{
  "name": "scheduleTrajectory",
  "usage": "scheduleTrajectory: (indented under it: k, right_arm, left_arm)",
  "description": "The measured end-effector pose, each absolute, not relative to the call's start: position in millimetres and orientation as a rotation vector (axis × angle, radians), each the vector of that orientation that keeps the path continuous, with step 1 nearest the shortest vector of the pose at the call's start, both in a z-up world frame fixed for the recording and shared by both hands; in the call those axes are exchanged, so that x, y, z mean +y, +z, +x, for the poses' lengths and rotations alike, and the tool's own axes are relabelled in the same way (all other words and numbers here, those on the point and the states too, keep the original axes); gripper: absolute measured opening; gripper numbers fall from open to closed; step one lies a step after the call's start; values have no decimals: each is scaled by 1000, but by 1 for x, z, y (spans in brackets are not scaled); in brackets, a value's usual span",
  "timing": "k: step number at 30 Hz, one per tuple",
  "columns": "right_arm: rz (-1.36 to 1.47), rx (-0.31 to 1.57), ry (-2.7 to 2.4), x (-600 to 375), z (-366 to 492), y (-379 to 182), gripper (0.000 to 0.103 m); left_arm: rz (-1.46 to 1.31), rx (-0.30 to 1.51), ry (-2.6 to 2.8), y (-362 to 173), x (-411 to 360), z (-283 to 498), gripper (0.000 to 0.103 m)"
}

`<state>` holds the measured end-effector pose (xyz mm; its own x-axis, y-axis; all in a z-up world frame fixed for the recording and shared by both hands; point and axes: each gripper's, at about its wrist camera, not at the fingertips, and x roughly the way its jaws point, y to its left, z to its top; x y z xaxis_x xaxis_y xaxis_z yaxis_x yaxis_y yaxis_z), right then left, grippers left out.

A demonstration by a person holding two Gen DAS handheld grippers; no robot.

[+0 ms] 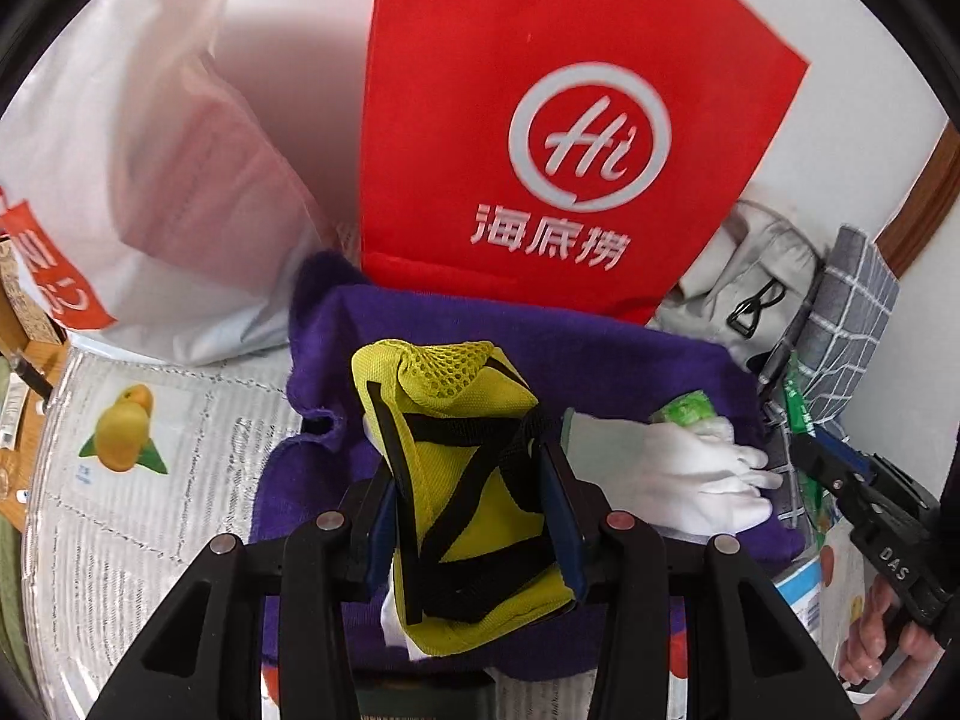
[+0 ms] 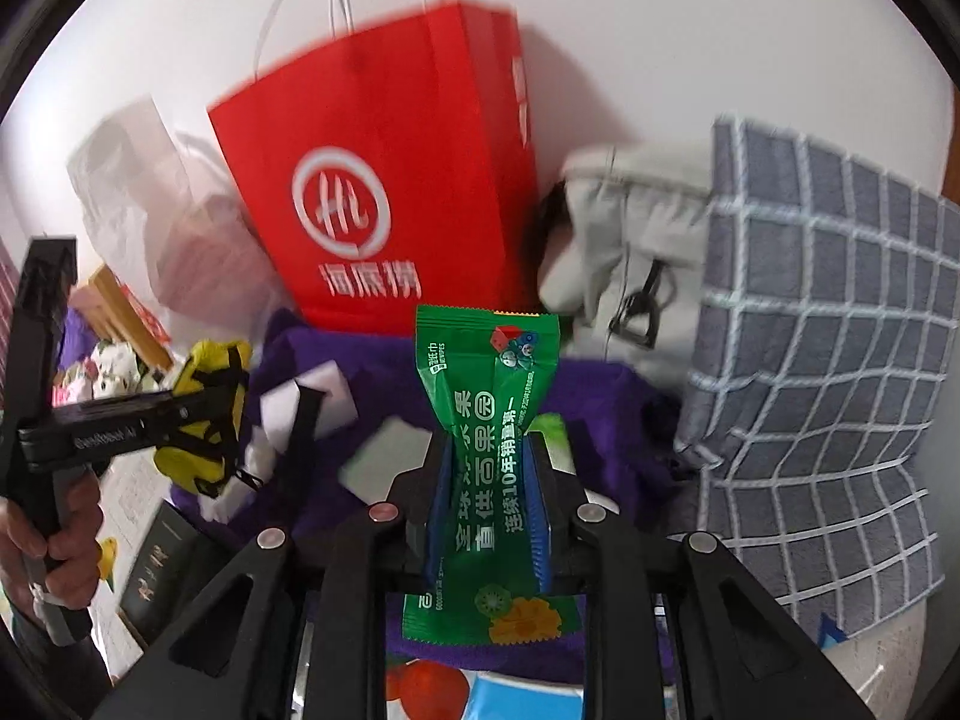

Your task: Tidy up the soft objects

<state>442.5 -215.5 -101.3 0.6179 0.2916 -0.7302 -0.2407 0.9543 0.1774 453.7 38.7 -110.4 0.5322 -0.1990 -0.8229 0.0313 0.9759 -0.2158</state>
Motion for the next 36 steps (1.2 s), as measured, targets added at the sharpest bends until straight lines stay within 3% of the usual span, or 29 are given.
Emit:
scheduleTrajectory:
  k: [7, 15, 17, 19, 22, 36]
  right_arm:
    - [88, 943, 281, -220, 461, -133, 23]
    - [67, 983, 286, -215, 465, -146, 32]
    - [54, 975, 281, -213, 466, -144, 40]
    - [53, 959, 274, -214, 465, -142, 49]
    - [55, 938, 277, -216, 461, -135, 59]
    - [13, 810, 304, -189, 375, -82, 61]
  left_arm:
    - [-216, 1048, -161, -128, 41, 461, 44]
    - [-258, 1049, -218, -137, 33, 464, 52]
    - [-262, 1032, -223, -135, 32, 464, 54]
    - [-264, 1028, -226, -134, 31, 464, 69]
    - [-276, 1007, -215, -128, 35, 463, 71]
    - [-238, 947, -163, -83, 55, 413, 72]
